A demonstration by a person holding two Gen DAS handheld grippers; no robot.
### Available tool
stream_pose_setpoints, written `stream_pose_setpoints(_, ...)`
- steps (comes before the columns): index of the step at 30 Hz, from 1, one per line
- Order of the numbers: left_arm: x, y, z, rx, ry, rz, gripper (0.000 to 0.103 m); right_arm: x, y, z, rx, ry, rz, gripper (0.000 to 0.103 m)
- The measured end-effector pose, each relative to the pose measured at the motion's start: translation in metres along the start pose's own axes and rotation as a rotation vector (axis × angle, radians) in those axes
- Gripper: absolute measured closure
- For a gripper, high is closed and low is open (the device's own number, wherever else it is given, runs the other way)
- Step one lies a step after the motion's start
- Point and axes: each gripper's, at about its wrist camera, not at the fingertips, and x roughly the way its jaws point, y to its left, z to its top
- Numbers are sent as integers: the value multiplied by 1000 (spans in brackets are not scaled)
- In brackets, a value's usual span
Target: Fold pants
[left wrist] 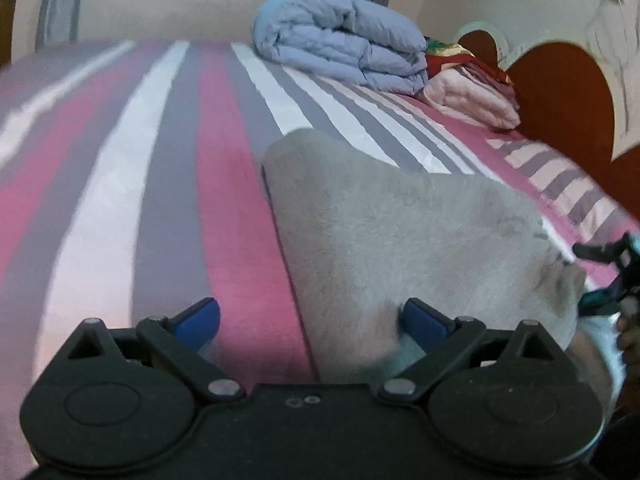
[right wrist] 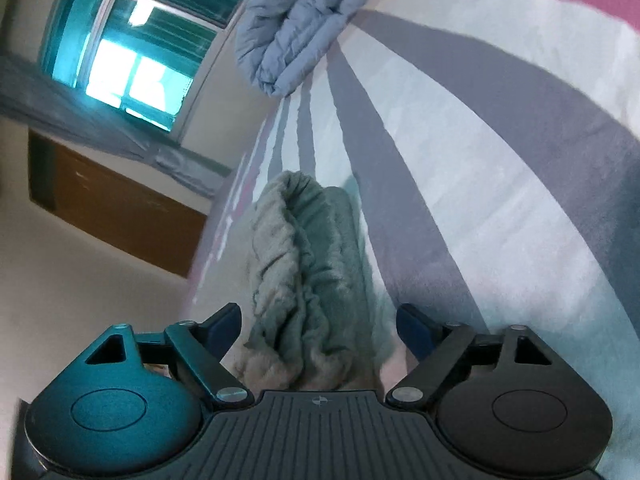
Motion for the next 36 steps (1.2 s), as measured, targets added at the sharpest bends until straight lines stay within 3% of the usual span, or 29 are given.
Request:
stream_pose_setpoints(8, 26, 27, 12, -131, 83, -161, 12, 9, -1, 15, -23, 99, 32, 16)
stream_pose_setpoints(11, 33, 39, 17, -212, 88, -223, 24, 17, 3, 19, -32, 115, 43, 15)
stream_pose_setpoints(14, 45, 61, 19, -333, 121, -360, 26, 23, 2, 18, -16, 136, 80, 16)
stream_pose_setpoints(17, 65, 70, 20, -392, 179, -467, 44, 36, 6, 19, -47, 175, 89, 16)
stream_pose_setpoints(18, 73, 69, 20, -394, 200, -474, 59, 42, 9, 19, -66, 186, 84, 17)
stream_pose_setpoints(19, 79, 69, 20, -411, 209, -484, 64, 48, 14, 19, -92, 192, 65, 25)
stream_pose_setpoints(24, 86, 77, 7, -484, 133, -564, 85, 66, 24, 18, -127, 182, 19, 44)
stream_pose_setpoints(28, 72, 86, 12, -519, 27, -644, 88, 66, 32, 20, -158, 171, 88, 49)
stream_pose_setpoints(32, 66, 103, 58, -486, -69, -646, 88, 82, 53, 43, -198, 154, 151, 50)
stream_pose_setpoints(36, 86, 127, 118, -458, -114, -583, 88, 135, 83, 81, -226, 156, 198, 50)
